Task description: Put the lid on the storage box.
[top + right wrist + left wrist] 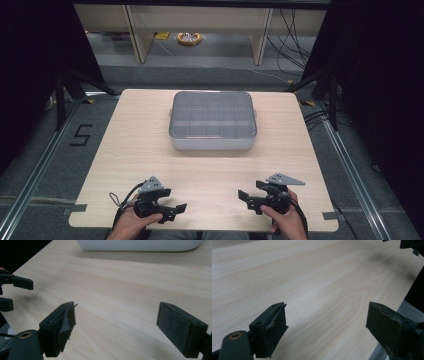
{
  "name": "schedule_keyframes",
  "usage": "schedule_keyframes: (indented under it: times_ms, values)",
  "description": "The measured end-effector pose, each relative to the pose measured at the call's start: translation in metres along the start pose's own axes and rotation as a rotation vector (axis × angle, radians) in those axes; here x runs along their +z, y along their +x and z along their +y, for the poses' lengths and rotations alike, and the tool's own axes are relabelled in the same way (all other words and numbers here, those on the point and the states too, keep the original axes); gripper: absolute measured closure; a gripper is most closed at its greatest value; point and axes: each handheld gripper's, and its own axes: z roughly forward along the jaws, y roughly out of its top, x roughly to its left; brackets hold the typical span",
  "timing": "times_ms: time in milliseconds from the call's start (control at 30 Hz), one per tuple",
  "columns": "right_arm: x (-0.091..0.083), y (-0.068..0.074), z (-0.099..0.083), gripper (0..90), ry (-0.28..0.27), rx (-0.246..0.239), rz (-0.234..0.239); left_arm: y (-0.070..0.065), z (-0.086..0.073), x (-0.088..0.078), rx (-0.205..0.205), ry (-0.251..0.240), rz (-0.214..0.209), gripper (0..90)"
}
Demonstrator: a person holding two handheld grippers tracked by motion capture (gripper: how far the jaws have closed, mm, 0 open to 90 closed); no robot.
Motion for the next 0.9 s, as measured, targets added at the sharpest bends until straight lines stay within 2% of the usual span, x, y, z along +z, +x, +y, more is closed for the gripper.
schedule_keyframes:
  times_ms: [33, 100, 133, 167, 233, 267, 300, 333, 400, 433, 467, 533, 633, 667, 700, 800, 900]
  values:
    - [-0.002, 0.006, -0.002, 16.5, 0.021, 0.041, -0.001, 0.0, 0.0, -0.001, 0.011, 0.011, 0.0, 15.6]
    - [-0.002, 0.005, -0.007, 16.5, 0.016, -0.015, 0.012, -0.004, -0.002, 0.0, 0.009, 0.011, -0.002, 15.6]
    - [-0.003, 0.007, -0.008, 16.5, 0.033, -0.025, -0.003, -0.006, -0.004, 0.0, 0.014, 0.015, 0.0, 15.6]
    - [-0.003, 0.007, -0.008, 16.5, 0.033, -0.025, -0.003, -0.006, -0.004, 0.0, 0.014, 0.015, 0.0, 15.6]
    - [-0.003, 0.01, -0.012, 16.5, 0.027, -0.021, 0.028, -0.009, -0.005, 0.0, 0.016, 0.01, -0.012, 15.6]
    - [-0.006, 0.013, -0.015, 16.5, 0.053, -0.017, 0.022, -0.009, -0.005, -0.001, 0.027, 0.02, -0.005, 15.6]
    - [-0.006, 0.017, -0.017, 16.5, 0.052, 0.02, 0.046, -0.011, -0.006, -0.002, 0.018, 0.016, -0.011, 15.6]
    - [-0.006, 0.017, -0.017, 16.5, 0.052, 0.02, 0.046, -0.011, -0.006, -0.002, 0.018, 0.016, -0.011, 15.6]
    - [-0.009, 0.017, -0.02, 16.5, 0.064, -0.016, 0.034, -0.012, -0.006, -0.003, 0.028, 0.018, -0.013, 15.6]
    - [-0.009, 0.017, -0.02, 16.5, 0.064, -0.016, 0.034, -0.012, -0.006, -0.003, 0.028, 0.018, -0.013, 15.6]
    - [-0.01, 0.02, -0.021, 16.5, 0.076, 0.018, 0.045, -0.012, -0.007, -0.003, 0.02, 0.012, -0.015, 15.6]
    - [-0.011, 0.02, -0.023, 16.5, 0.072, 0.0, 0.041, -0.013, -0.007, -0.003, 0.021, 0.011, -0.015, 15.6]
    - [-0.011, 0.021, -0.026, 16.5, 0.061, 0.017, 0.048, -0.014, -0.008, -0.004, 0.026, 0.015, -0.015, 15.6]
    - [-0.012, 0.018, -0.026, 16.5, 0.073, -0.024, 0.039, -0.014, -0.008, -0.004, 0.024, 0.017, -0.016, 15.6]
    - [-0.013, 0.022, -0.026, 16.5, 0.077, 0.016, 0.048, -0.014, -0.008, -0.004, 0.025, 0.018, -0.013, 15.6]
    - [-0.013, 0.021, -0.028, 16.4, 0.059, -0.01, 0.041, -0.014, -0.008, -0.004, 0.027, 0.021, -0.014, 15.6]
    - [-0.013, 0.019, -0.028, 16.4, 0.076, -0.018, 0.044, -0.014, -0.008, -0.003, 0.021, 0.017, -0.013, 15.6]
